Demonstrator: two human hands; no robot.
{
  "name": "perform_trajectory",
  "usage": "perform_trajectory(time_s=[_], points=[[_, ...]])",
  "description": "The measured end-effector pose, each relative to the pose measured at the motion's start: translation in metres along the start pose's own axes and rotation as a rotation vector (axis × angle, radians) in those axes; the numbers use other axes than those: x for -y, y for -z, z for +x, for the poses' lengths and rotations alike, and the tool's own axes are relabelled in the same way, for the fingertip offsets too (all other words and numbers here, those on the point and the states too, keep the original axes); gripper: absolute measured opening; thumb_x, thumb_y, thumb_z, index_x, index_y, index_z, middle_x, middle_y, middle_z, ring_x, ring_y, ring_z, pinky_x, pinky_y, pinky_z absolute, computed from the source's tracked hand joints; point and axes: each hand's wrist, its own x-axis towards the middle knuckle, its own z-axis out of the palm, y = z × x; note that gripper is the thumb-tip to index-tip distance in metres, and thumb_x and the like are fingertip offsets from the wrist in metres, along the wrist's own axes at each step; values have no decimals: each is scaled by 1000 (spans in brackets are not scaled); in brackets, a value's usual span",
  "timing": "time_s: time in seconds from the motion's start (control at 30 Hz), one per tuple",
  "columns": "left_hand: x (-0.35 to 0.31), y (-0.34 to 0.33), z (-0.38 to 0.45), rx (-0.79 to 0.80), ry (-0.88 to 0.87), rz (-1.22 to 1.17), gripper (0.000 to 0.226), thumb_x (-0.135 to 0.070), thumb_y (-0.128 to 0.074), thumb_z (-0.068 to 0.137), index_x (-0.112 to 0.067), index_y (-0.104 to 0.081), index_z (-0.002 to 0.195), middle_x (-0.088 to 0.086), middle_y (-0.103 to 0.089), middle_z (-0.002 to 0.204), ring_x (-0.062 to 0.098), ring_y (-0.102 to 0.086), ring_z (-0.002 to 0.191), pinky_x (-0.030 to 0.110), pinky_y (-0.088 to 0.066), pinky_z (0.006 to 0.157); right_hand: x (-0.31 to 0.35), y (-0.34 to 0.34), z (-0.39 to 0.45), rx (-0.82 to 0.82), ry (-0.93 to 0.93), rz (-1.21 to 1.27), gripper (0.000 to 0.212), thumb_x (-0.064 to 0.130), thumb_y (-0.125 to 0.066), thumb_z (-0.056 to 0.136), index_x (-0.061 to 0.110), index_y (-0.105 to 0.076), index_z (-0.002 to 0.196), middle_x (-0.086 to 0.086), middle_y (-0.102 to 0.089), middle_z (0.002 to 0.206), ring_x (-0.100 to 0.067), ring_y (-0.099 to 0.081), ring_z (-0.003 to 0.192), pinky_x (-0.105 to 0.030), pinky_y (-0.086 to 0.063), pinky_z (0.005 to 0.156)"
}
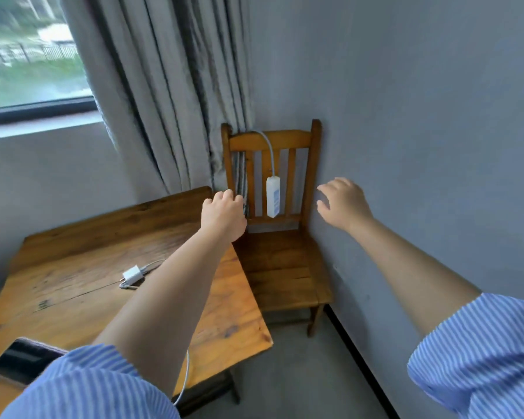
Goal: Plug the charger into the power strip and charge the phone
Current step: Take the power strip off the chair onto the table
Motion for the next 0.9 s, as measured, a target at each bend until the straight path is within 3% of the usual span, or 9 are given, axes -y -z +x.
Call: perform_trajectory(time_s=[0.27,0.6,0.77,0.9], points=[[-33,-3,101,55,31,-39,36,-22,-47,92,-9,-44,125,13,-50,129,31,-44,121,42,-41,98,-52,0,84,-27,48,3,36,16,-49,86,2,-50,119,-20,-57,122,-33,-43,120,-42,-34,103],[-24,-23,257,117,116,-205,34,-22,-42,94,-9,-44,124,13,-53,127,31,-49,116,41,-47,88,-69,-29,257,31,98,11,33,16,-46,88,5,-51,118,-16,-56,124,-30,-40,123,-42,-34,104],[-23,-41,309,180,133,-245,34,-23,-39,96,-10,-41,127,13,-54,126,30,-53,112,39,-50,81,-74,-58,315,123,106,20,31,14,-44,89,4,-50,118,-18,-55,124,-32,-43,118,-41,-36,98],[-29,-61,349,261,208,-342,29,-19,-36,97,-7,-48,120,15,-60,116,29,-59,104,38,-52,79,-89,-84,355,219,139,26,39,9,-41,89,6,-39,128,-16,-45,136,-29,-37,126,-38,-31,104]])
